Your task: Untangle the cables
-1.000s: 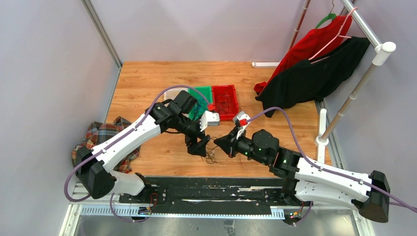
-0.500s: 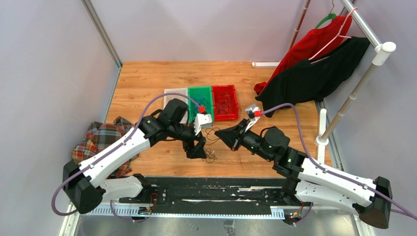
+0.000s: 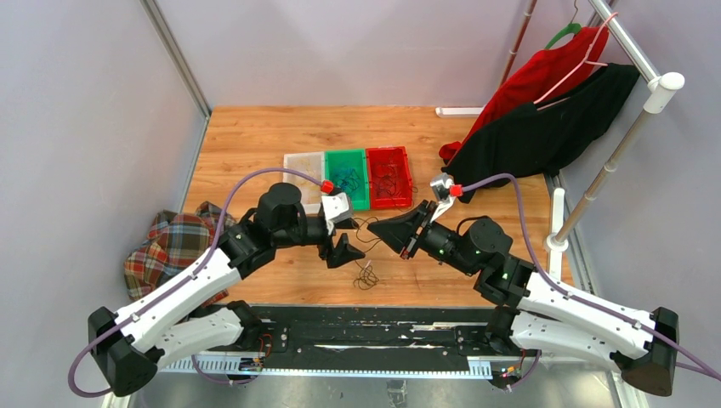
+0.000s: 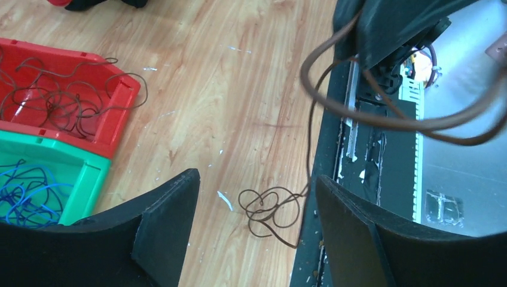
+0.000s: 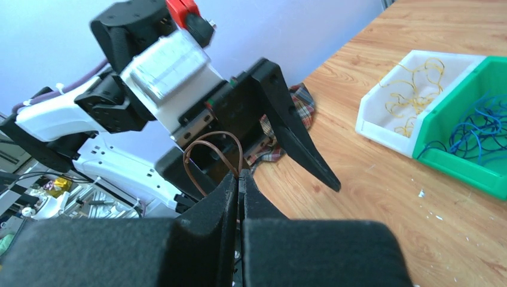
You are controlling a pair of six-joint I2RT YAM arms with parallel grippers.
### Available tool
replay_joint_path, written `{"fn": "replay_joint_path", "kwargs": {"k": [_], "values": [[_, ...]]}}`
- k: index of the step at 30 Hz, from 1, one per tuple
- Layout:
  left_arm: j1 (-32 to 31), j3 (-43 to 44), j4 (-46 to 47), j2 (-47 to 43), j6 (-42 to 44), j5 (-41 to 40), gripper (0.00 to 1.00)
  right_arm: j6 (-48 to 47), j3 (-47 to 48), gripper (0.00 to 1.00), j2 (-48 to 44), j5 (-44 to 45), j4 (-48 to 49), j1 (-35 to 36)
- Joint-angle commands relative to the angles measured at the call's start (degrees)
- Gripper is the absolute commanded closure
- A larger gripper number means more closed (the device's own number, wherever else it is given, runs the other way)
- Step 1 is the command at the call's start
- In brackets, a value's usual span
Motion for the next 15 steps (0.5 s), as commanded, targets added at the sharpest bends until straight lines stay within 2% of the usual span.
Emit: {"fn": "replay_joint_path", "kwargs": {"k": [1,3,5,7,11,13,15], "values": [[-0.7,0.2,0.1,1.5,3.2,2.3,0.26,0.7,3.0,0.99,-0.8,-1.3,2.2,-0.5],[-0.7,0.4,-1.3,2.4,4.2,2.8,0.29,0.6,3.3,0.99,-0.8,-1.5,2.1,-0.5],[-0.7,0.7,-1.5,3.0,4.1,2.9,0.36,0.6,3.5,0.99,-0.7,-1.6,2.1,-0.5],[-0.7,0.9,-1.0,3.4,3.1,3.5,0.48,0.5,3.3,0.99,-0.8,-1.5,2.1,-0.5],[-0.7,3.4,-2.3,4.5,2.1,5.4,0.87,-0.8,2.8,0.99,-0.9,-0.3,1.2,-0.5],[-0.7,5.7,-5.0,5.0,2.5,6.8,0.97,-1.9,2.6,0.99,-1.1,1.1,-0.3,-0.5],[-0.7,8.4,-7.4,5.3,3.0,7.3,0.99,-3.7,2.0,0.99,-1.7,2.9,-1.9,-0.6]]}}
